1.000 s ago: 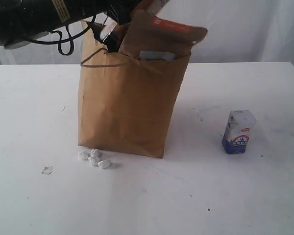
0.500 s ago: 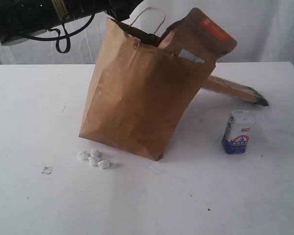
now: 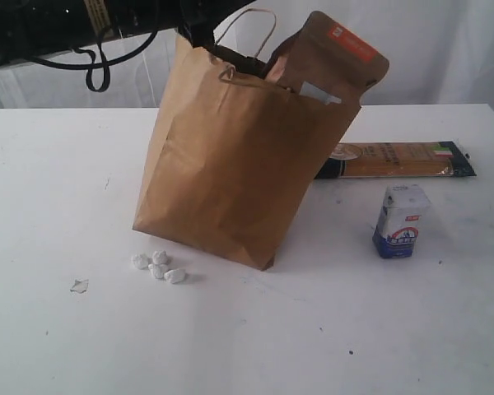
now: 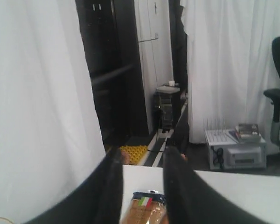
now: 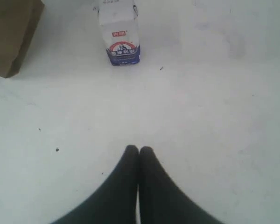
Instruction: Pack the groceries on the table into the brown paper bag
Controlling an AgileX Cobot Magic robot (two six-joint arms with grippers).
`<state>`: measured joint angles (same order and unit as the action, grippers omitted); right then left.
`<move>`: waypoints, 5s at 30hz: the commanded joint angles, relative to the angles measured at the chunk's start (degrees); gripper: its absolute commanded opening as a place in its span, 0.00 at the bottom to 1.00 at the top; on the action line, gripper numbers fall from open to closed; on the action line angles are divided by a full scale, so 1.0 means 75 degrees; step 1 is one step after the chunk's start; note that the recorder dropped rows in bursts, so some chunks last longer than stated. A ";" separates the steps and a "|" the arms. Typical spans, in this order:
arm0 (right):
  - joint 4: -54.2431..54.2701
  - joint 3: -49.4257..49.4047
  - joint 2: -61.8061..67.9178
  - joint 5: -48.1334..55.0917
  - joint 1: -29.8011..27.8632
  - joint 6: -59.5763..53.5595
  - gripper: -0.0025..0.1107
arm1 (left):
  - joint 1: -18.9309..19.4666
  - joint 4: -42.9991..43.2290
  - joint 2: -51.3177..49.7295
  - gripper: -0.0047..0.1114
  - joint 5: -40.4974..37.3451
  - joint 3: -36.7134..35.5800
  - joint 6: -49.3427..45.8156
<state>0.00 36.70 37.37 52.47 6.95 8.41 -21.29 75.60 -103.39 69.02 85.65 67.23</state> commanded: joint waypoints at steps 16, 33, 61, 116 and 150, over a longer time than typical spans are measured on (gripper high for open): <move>-0.0171 0.0012 0.0385 -0.6661 -0.0023 -0.0144 0.02 | 0.0961 0.3246 0.1621 0.04 -0.0218 -0.0363 0.2673; 0.0227 0.8063 0.9831 -0.0950 -0.1693 -0.9127 0.02 | 0.3866 0.3246 0.2419 0.04 -1.0668 -0.5458 0.7190; 0.6898 0.8418 1.1951 -0.2613 -0.1693 -1.2178 0.58 | 0.3866 0.3246 0.6840 0.04 -0.8436 -0.6711 0.5934; 0.3813 1.0936 1.3689 -0.1639 -0.1557 -0.5697 0.51 | 0.3866 0.3246 0.6840 0.04 -0.5793 -0.6711 0.5772; 0.3415 1.0936 1.4058 0.2203 -0.1545 -0.5407 0.42 | 0.3866 0.3246 0.6840 0.04 -0.5356 -0.6711 0.5193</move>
<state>26.99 119.32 141.56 62.93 -4.62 -33.06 7.76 99.39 -52.52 28.49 35.51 106.41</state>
